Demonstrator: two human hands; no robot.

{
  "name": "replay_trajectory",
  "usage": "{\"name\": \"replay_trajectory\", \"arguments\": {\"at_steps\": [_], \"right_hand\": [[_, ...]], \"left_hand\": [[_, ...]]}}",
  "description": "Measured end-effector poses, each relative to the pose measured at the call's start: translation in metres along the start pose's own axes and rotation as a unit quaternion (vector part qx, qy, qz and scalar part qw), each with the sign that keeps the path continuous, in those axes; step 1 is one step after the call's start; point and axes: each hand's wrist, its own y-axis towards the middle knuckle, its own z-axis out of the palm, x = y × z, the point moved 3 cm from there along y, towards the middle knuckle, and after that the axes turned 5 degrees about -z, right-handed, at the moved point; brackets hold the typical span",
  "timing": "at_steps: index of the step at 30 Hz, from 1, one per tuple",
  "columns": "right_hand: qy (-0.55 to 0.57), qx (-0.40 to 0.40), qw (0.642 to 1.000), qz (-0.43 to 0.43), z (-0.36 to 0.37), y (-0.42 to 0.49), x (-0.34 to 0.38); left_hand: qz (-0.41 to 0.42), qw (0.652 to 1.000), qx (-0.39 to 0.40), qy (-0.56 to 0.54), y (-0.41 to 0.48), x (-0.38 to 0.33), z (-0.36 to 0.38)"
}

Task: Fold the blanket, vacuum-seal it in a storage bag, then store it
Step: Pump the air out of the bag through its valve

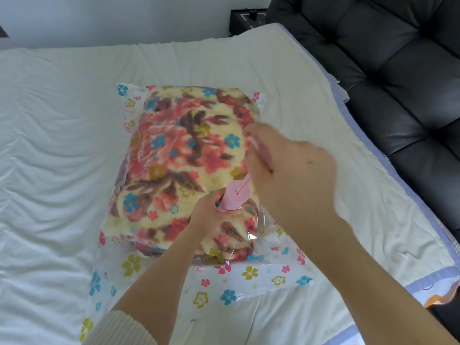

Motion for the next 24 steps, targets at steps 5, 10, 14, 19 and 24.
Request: {"name": "replay_trajectory", "arguments": {"at_steps": [5,10,14,19,24], "right_hand": [[-0.026,0.092,0.994,0.045,0.053,-0.030,-0.014],[-0.003,0.013,1.000,-0.011,0.003,-0.005,-0.004],[0.008,-0.012,0.999,0.036,0.019,-0.014,-0.015],[-0.028,0.083,0.996,-0.018,0.040,-0.019,-0.010],[0.020,-0.057,0.997,0.040,0.001,-0.002,-0.006]], "left_hand": [[0.003,1.000,0.009,0.008,0.000,-0.003,0.002],[-0.001,1.000,0.012,-0.010,-0.001,0.001,-0.001],[-0.002,1.000,0.026,-0.007,0.000,-0.003,0.000],[-0.001,1.000,0.015,0.001,-0.001,-0.001,-0.003],[-0.002,1.000,0.025,0.001,0.002,0.000,-0.003]]}}
